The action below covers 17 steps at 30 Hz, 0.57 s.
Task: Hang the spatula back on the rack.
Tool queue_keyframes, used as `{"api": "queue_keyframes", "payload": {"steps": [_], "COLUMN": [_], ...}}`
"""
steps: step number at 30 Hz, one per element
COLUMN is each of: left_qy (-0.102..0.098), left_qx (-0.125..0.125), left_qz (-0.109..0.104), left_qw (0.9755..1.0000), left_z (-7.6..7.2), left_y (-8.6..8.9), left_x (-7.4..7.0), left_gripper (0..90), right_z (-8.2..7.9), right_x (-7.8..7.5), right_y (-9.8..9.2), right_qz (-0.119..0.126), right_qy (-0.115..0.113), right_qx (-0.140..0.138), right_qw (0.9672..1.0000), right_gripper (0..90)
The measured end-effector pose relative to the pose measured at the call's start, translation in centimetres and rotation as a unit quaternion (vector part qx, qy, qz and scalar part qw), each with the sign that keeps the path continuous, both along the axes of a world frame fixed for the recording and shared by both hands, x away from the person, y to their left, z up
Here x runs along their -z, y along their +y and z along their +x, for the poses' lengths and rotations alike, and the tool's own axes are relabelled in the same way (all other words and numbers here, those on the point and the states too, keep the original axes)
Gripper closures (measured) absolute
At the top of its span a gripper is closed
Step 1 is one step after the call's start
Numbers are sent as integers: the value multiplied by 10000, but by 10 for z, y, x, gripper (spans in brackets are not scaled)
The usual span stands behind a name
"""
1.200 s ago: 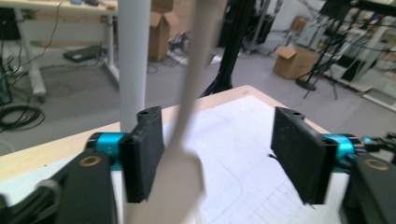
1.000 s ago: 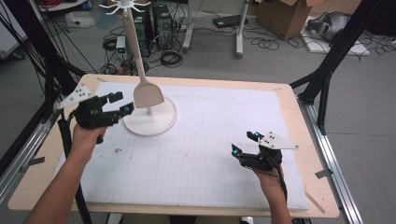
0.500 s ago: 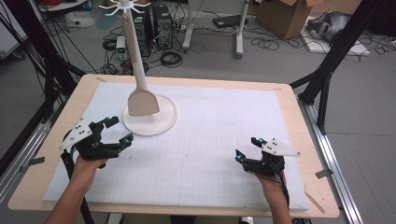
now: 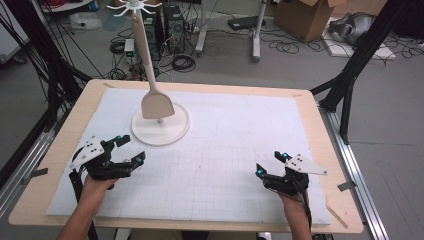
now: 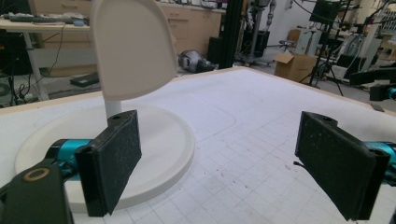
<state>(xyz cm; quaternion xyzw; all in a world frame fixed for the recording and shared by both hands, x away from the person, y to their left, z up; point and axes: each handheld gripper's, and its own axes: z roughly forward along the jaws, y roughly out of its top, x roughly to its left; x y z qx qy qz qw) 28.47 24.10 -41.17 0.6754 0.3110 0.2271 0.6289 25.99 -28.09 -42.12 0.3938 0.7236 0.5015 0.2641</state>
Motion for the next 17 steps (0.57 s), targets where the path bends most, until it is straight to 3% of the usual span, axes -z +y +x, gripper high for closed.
{"api": "queue_keyframes", "payload": {"steps": [17], "left_qy": [120], "left_qx": [-9], "left_qz": [-18], "left_qw": [9999], "left_z": [2], "left_y": [-4], "left_x": [7], "left_gripper": [153], "right_z": [-1], "right_x": [6], "right_y": [-2], "right_qz": [98], "right_qy": [37], "right_qx": [27], "right_qw": [9999], "right_gripper": [196]}}
